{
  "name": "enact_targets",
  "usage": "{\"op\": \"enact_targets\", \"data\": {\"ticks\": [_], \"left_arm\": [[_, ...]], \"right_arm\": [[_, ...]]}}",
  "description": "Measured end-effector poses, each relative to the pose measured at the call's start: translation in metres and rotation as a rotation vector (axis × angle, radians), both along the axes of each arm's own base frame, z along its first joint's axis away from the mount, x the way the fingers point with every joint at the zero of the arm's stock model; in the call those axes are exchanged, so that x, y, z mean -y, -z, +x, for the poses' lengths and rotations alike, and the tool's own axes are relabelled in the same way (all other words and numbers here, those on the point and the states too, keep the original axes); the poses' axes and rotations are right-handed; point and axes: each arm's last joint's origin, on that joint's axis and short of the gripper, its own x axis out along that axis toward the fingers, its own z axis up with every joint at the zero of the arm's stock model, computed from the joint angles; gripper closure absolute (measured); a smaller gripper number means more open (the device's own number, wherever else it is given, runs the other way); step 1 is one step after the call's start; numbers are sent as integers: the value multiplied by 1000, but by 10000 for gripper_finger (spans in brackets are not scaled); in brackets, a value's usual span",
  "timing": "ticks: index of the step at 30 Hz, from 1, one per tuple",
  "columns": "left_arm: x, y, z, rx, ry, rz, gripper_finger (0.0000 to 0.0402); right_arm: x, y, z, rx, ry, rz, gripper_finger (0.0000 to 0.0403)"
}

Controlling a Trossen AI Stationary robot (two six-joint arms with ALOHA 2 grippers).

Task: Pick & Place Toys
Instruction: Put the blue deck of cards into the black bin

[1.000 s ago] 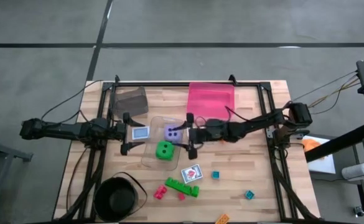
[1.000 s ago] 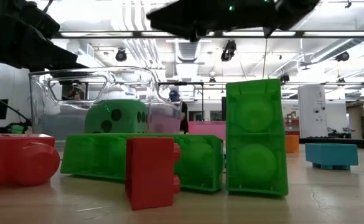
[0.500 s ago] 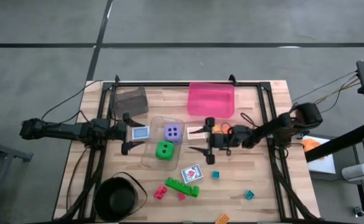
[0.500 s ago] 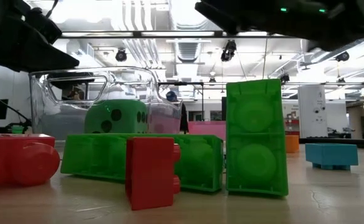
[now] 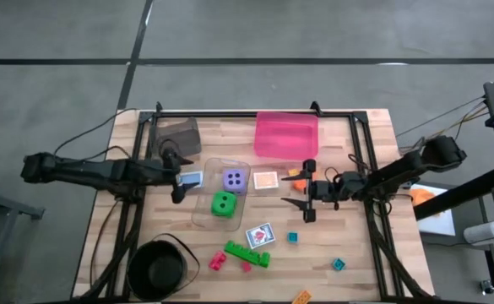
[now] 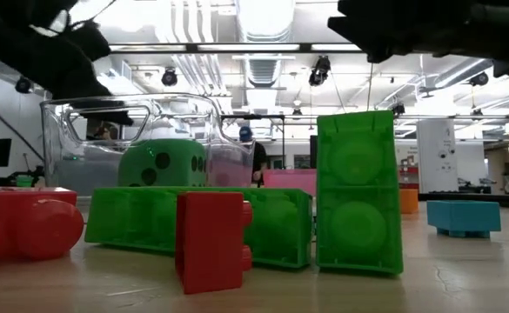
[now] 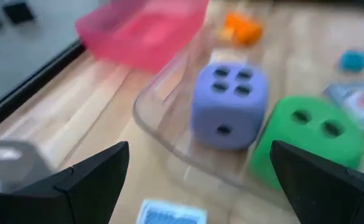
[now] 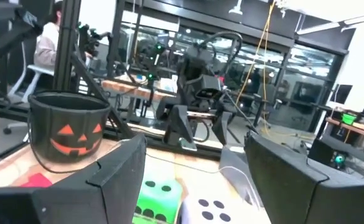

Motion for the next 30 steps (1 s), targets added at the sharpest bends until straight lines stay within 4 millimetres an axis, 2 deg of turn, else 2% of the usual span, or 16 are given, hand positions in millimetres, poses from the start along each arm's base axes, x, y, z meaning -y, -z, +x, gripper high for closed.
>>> {"op": "enact_targets", "data": {"ticks": [8, 15, 30], "left_arm": [[-1, -8, 34, -438, -82, 40, 9], [0, -4, 59, -664, -108, 39, 9], [-5, 46, 73, -971, -115, 56, 9]], "right_arm": [[0, 4, -3, -49, -3, -6, 131], [-2, 11, -1, -86, -20, -11, 131], [-3, 13, 2, -95, -26, -7, 131]]}}
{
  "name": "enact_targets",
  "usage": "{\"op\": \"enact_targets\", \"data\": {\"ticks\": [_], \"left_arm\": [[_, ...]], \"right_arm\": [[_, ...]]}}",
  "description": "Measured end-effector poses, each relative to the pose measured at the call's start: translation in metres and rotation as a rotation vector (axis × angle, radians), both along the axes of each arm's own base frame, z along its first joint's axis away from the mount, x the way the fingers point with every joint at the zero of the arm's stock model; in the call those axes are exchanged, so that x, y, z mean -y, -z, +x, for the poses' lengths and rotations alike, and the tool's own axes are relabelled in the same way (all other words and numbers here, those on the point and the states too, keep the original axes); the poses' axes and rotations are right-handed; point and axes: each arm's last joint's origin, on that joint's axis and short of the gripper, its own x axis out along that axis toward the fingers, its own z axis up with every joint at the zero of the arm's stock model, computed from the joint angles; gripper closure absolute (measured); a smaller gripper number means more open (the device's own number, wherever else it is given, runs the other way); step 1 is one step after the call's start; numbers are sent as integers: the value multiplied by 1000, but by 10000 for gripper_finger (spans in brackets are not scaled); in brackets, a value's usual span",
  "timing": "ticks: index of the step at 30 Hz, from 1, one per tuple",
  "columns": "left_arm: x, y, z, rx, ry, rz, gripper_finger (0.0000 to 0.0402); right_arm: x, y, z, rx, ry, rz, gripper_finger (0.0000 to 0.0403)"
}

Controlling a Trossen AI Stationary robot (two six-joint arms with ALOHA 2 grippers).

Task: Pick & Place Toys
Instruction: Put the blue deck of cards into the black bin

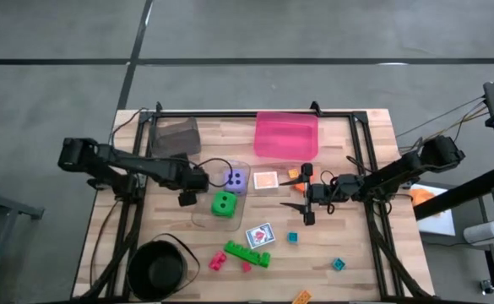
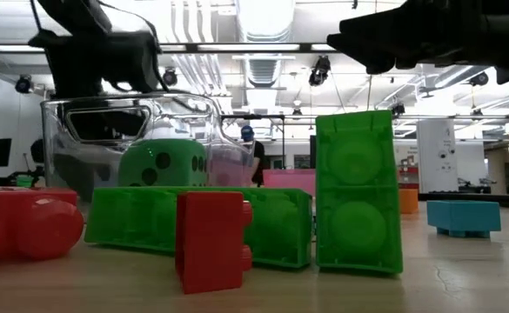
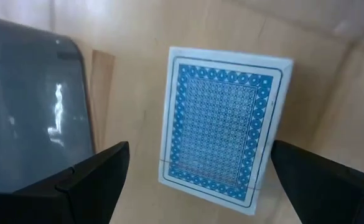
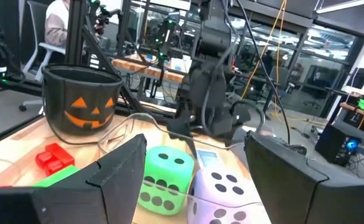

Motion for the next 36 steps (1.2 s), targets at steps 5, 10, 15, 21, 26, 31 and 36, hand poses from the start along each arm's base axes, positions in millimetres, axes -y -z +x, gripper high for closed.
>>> {"op": "enact_targets", "data": {"ticks": [5, 10, 15, 21, 26, 31, 36], "left_arm": [[-8, 13, 3, -78, -9, -5, 9], [-11, 18, 4, -112, 2, -21, 11], [-10, 15, 4, -85, 7, -50, 53], [-10, 12, 2, -72, -3, -56, 174], [-10, 12, 2, -64, -24, -50, 300], [-10, 11, 2, -60, -26, -48, 391], [-10, 9, 3, -60, -42, -45, 400]], "right_arm": [[0, 1, 1, -4, -1, 3, 131], [0, 1, 1, -5, -2, 3, 131], [0, 2, 2, -8, -3, 2, 131], [-1, 3, 2, -17, -3, 3, 131], [-1, 3, 2, -17, -3, 6, 131], [-1, 3, 2, -17, -3, 6, 131], [-1, 3, 2, -17, -3, 6, 131]]}}
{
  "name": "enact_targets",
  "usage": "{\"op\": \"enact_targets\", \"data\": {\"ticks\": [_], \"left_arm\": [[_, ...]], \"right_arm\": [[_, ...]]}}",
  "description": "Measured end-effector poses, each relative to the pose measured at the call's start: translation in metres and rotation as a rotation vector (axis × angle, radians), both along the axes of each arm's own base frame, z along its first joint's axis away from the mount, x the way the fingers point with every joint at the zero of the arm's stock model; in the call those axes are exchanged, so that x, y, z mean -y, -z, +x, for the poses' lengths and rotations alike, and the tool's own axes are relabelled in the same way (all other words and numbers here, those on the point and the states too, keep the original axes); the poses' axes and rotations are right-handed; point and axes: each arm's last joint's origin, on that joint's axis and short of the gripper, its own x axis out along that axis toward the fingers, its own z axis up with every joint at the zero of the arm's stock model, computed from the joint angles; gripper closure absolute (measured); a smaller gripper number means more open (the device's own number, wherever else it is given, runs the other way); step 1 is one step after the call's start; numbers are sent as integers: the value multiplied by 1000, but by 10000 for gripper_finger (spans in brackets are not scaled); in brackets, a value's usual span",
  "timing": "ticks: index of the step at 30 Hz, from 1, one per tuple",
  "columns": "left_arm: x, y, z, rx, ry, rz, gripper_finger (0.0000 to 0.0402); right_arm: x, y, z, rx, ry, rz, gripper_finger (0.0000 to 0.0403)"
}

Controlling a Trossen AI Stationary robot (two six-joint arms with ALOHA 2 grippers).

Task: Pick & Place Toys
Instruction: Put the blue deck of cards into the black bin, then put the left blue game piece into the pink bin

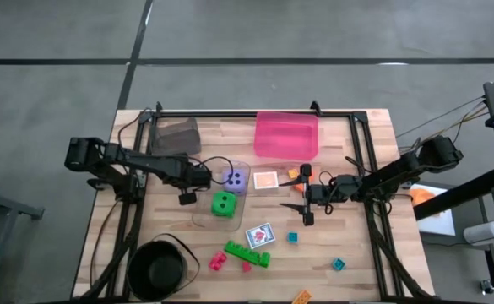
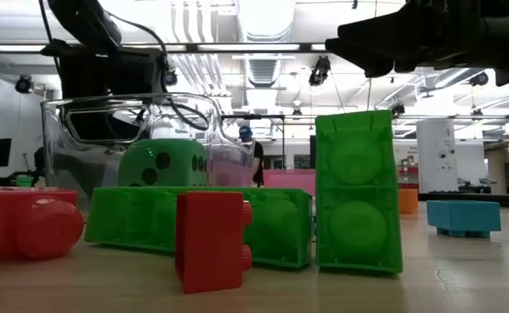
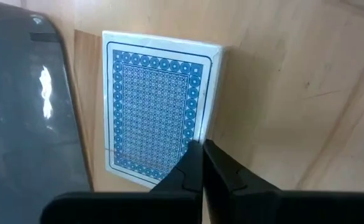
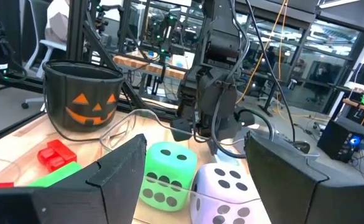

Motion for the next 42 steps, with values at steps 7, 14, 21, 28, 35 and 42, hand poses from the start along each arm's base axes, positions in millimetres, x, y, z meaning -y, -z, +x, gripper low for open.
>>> {"op": "enact_targets", "data": {"ticks": [7, 14, 21, 28, 35, 42], "left_arm": [[-1, -14, 3, -6, -23, 40, 401], [-2, -32, 10, 37, -26, 78, 401], [-2, -49, 9, 98, -27, 75, 401], [-5, -47, 9, 97, -38, 83, 401], [-4, -24, 6, 57, -41, 56, 401], [-4, -12, 1, 60, -61, 57, 357]], "right_arm": [[0, 0, 0, 0, 1, 0, 131], [0, 0, 0, 0, 1, 2, 131], [0, 0, 0, -4, -1, 2, 131], [0, 0, 0, -4, -5, 3, 131], [0, 1, 0, -5, -6, 3, 131], [0, 1, 0, -5, -6, 3, 131]]}}
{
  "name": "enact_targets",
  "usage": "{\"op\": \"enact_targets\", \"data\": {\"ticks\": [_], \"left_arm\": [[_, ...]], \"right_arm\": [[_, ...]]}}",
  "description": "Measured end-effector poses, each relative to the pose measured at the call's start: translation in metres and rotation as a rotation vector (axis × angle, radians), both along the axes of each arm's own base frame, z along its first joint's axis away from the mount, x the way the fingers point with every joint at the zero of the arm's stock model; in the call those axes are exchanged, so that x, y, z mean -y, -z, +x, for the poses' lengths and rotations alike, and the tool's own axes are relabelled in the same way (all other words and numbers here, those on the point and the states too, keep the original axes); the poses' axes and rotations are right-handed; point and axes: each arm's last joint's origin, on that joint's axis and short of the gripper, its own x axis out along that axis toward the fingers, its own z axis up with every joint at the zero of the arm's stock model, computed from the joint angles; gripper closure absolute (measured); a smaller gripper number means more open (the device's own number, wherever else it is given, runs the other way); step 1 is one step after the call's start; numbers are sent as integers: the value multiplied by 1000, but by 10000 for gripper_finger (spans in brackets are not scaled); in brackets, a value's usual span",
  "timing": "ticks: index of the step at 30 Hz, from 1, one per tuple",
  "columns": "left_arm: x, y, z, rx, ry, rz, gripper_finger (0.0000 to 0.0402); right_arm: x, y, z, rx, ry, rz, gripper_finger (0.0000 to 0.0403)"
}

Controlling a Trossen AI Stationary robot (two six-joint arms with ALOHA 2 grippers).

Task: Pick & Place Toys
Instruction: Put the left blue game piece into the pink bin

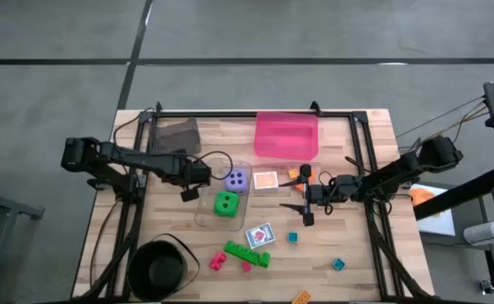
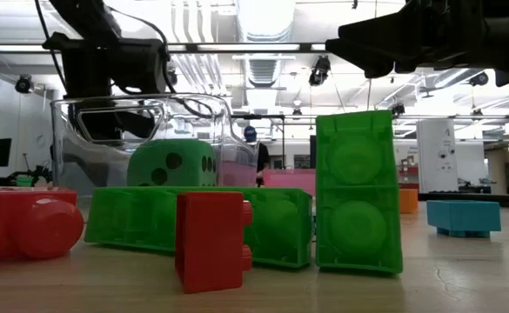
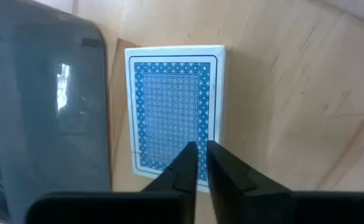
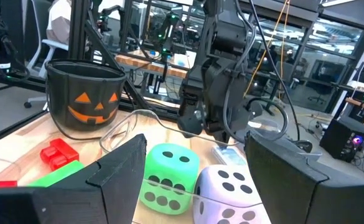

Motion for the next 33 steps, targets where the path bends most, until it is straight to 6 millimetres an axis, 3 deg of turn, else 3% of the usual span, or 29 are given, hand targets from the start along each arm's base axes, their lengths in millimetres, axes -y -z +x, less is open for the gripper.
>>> {"op": "enact_targets", "data": {"ticks": [9, 15, 23, 29, 33], "left_arm": [[0, 5, 0, 23, 7, 2, 221], [-1, -2, 5, 105, 42, 28, 163], [-2, -34, 1, 300, 56, 127, 144], [-1, -62, -11, 498, 64, 138, 144], [5, -69, -17, 702, 144, 104, 144]], "right_arm": [[0, 4, 0, -45, 17, 22, 131], [3, 12, 2, -157, 81, 39, 131], [0, 13, 13, -331, 104, 82, 131], [-9, 16, 16, -620, 67, 166, 131], [-22, 8, 15, -776, 52, 212, 131]]}}
